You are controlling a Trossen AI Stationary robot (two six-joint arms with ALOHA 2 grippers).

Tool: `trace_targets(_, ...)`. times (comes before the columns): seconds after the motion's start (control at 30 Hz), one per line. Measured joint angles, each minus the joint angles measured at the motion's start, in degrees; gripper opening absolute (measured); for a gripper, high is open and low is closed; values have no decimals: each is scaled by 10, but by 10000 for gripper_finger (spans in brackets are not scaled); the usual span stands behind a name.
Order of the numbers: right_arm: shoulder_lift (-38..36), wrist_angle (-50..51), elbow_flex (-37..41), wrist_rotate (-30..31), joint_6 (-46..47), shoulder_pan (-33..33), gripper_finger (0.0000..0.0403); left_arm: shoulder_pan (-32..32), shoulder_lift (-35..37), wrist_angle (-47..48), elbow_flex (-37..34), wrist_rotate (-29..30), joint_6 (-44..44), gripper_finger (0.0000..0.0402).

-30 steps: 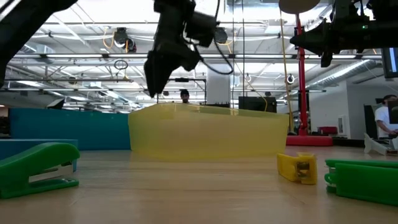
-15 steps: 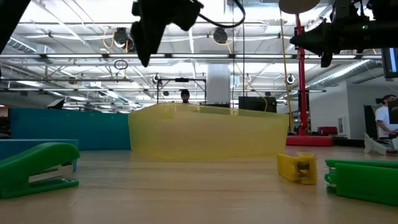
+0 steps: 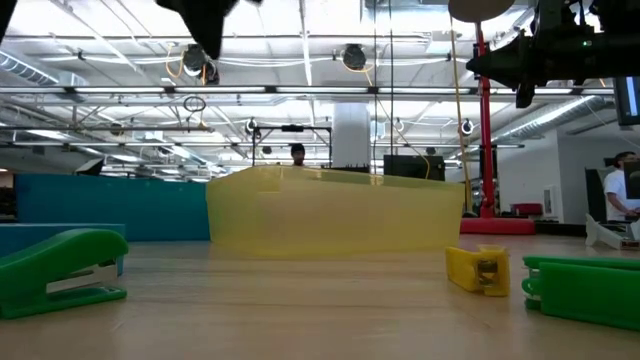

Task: Pick and place Stapler, Stapler remover, tape
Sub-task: Put the left green stapler into the red bin

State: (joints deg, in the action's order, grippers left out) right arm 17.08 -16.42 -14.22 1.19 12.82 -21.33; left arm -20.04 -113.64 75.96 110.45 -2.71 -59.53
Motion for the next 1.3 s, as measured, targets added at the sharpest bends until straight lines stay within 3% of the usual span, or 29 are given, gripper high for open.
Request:
trace_targets(0.3,1,0,0,0,0,0,0,-79,-37,-68,-3,6,-161,310)
trace_targets(0.83,1,3,0,0,0,0,0,-106,-151,-164,-3,-61,-210,310)
trace_targets(1.3,1,6,0,0,0,0,0,-113,-163,-159,-3,-58,-298,310)
